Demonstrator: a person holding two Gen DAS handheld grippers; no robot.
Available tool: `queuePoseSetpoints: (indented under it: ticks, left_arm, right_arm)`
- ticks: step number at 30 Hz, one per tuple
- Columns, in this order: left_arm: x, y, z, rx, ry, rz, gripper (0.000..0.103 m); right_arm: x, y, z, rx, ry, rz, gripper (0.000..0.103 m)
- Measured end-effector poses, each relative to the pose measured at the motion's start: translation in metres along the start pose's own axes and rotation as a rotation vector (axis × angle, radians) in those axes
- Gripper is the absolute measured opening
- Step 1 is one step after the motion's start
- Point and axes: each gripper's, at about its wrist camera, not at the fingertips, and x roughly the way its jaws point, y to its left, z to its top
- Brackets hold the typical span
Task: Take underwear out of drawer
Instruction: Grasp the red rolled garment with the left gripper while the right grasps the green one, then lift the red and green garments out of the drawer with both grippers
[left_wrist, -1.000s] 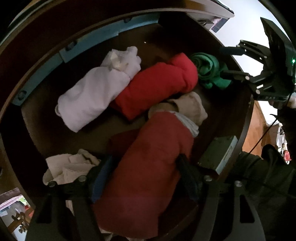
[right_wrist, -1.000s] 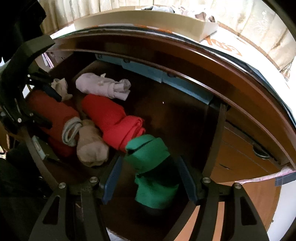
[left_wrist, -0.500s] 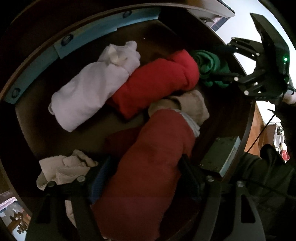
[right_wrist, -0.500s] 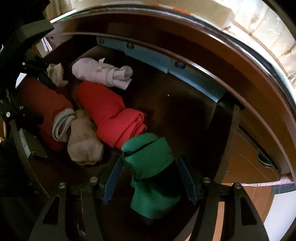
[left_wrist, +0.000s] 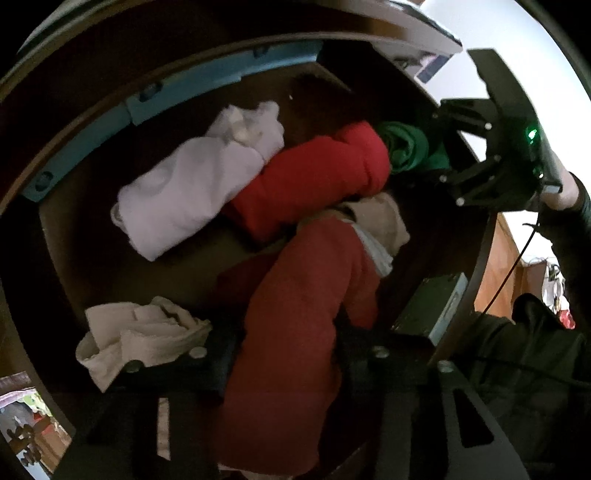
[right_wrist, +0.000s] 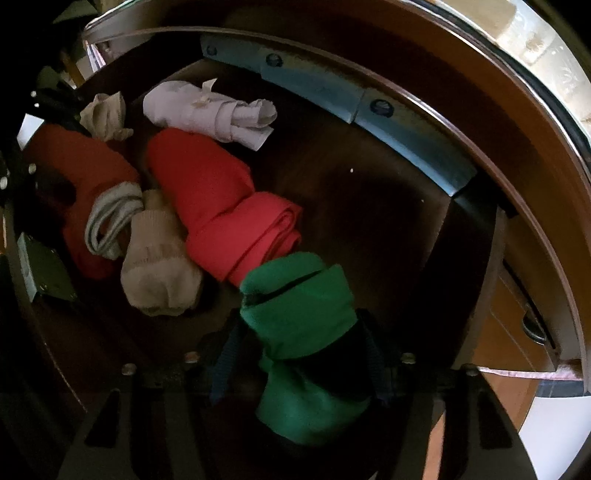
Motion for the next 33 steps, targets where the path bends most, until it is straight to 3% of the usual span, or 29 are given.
queuePoseSetpoints:
  ticks: [1, 4, 9, 26, 33]
  left_arm:
    - [-0.003, -0.001, -0.001, -0.004, -0.018, 0.007, 0.036]
    - [-0.009, 0.002, -0.004, -0.015, -0.069, 0.015, 0.03]
    - [-0.023, -0.003, -0.008, -0.021, -0.169, 0.053, 0.027]
    - [-0.051, -0.01, -0.021, -0.123, -0.404, 0.146, 0.027]
    - [-0.053, -0.02, -0.023, -0.132, -0.489, 0.24, 0.027]
  right_arm:
    - [0.0, 0.001, 0.0, -0.006, 0.001, -0.009, 0.056]
    - [-0.004, -0.001, -0.001, 0.005, -0.021, -0.012, 0.038]
    - [-0.009, 0.0, -0.007, 0.034, -0.061, -0.008, 0.03]
    - [-0.04, -0.005, -0.016, 0.178, -0.216, 0.013, 0.029]
    - [-0.053, -0.007, -0.012, 0.226, -0.286, 0.023, 0.029]
